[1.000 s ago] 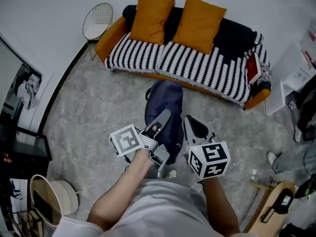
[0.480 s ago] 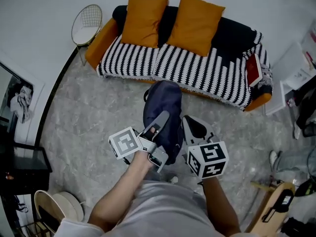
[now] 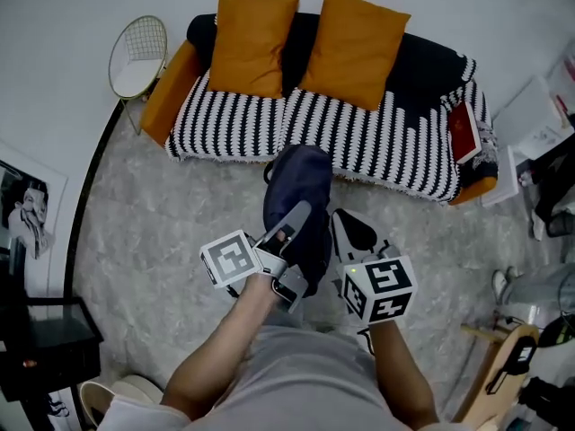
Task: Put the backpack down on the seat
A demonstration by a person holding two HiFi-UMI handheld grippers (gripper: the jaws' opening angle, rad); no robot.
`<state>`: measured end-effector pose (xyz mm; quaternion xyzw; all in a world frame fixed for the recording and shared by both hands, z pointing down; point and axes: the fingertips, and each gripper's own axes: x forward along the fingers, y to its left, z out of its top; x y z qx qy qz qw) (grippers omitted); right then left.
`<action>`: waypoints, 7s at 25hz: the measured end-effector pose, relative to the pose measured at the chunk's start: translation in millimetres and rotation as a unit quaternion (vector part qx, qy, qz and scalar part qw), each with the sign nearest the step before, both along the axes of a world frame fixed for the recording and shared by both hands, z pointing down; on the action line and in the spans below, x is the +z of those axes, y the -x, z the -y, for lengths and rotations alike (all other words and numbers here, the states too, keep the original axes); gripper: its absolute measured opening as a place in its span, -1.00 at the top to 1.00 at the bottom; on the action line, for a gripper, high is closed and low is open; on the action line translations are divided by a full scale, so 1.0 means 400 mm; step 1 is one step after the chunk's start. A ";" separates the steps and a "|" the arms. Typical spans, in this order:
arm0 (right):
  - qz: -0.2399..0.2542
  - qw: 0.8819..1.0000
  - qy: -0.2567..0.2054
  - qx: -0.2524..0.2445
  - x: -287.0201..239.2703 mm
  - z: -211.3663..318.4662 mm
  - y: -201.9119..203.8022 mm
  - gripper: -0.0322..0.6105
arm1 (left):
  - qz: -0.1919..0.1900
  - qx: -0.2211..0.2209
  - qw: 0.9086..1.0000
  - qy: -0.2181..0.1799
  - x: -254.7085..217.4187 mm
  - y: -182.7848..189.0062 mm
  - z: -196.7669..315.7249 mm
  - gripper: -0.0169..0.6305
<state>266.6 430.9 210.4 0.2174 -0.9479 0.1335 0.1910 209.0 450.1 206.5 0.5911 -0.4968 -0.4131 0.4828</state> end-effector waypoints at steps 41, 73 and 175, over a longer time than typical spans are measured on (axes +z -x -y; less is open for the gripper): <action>-0.009 0.999 0.021 -0.027 0.080 0.550 0.423 0.89 | -0.008 -0.018 1.000 0.014 0.088 0.448 0.543 0.92; 0.000 0.997 0.063 0.055 0.228 1.044 0.605 0.89 | 0.110 0.255 0.960 0.023 0.282 0.612 1.046 0.92; -0.027 0.981 0.120 0.149 0.483 1.241 0.828 0.89 | 0.378 0.410 0.828 0.056 0.569 0.906 1.457 0.03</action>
